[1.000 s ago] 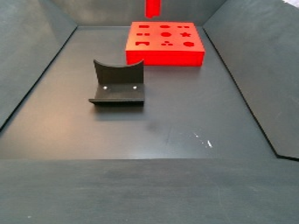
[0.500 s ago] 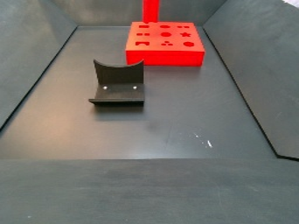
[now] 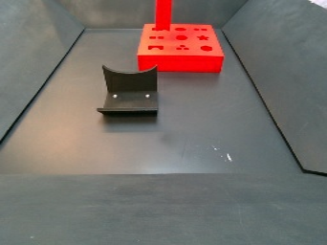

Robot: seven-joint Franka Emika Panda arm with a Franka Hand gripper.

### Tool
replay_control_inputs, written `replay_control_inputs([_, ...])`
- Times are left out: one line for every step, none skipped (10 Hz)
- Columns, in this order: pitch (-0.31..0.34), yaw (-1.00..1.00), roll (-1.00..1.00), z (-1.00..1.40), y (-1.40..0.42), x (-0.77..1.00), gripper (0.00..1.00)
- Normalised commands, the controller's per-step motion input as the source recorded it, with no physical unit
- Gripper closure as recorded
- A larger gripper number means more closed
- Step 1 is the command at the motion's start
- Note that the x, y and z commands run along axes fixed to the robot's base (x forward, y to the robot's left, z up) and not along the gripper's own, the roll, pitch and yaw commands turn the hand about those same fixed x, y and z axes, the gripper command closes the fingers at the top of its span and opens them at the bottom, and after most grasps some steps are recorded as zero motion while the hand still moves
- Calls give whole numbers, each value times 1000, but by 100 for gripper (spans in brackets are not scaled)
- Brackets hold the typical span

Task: Insert the arch object.

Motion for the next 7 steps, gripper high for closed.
replay_control_inputs([50,-957,-49,-291,0,34,100])
replay_control_inputs([60,-900,-69,-134,9,111,100])
replay_control_inputs([94,-769,-23,0,60,189,100])
replay_control_inputs([96,-543,17,0,-3,283,100])
replay_control_inputs([0,0,14,0,0,0,100])
replay_control_inputs([0,0,0,-23,0,0,100])
replay_control_inputs([236,-226,-89,-143,74,594,100])
